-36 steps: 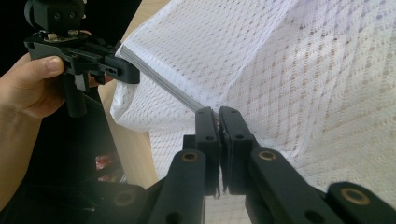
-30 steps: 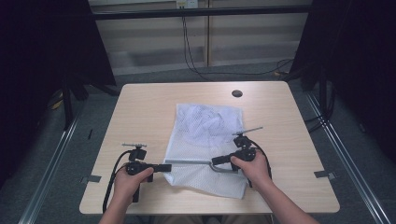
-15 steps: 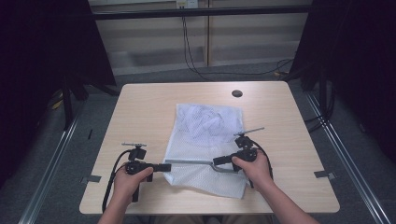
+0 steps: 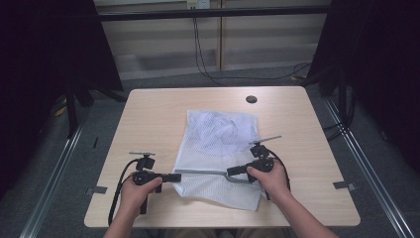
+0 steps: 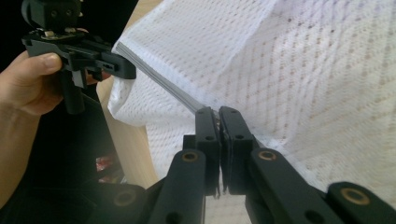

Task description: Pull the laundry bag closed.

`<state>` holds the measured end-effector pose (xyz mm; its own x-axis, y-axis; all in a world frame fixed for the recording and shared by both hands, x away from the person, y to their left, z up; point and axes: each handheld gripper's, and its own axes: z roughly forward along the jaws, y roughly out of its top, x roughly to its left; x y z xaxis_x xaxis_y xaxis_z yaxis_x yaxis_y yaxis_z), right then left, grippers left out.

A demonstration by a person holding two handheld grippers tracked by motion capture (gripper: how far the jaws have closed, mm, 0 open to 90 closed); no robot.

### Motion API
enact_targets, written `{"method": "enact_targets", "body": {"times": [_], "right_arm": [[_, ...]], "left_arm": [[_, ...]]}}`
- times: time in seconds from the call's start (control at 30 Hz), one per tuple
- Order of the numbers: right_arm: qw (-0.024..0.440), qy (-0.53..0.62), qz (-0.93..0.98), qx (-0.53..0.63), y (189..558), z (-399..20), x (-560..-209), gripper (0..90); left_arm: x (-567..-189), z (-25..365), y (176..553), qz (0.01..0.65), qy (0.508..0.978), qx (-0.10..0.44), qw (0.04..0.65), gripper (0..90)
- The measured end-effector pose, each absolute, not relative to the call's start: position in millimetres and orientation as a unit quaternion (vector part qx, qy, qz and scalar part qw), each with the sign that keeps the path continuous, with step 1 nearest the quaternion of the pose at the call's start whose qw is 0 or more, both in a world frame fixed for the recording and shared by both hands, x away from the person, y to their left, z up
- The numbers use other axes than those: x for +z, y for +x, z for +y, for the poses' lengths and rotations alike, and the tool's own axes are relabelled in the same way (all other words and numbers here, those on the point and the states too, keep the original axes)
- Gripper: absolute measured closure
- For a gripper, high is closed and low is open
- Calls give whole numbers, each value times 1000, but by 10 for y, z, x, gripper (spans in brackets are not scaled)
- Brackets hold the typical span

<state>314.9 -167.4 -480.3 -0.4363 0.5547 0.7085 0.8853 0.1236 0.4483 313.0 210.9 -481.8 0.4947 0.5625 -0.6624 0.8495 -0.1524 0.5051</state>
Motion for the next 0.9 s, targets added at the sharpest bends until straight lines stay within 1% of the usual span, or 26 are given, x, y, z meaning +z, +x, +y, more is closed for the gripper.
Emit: {"method": "enact_targets", "body": {"times": [0.9], "right_arm": [[183,-505,-720,-439,3121,-1758,-4792,869]], "left_arm": [[-4805,2125,3117,476,741,-160,446,882]]}}
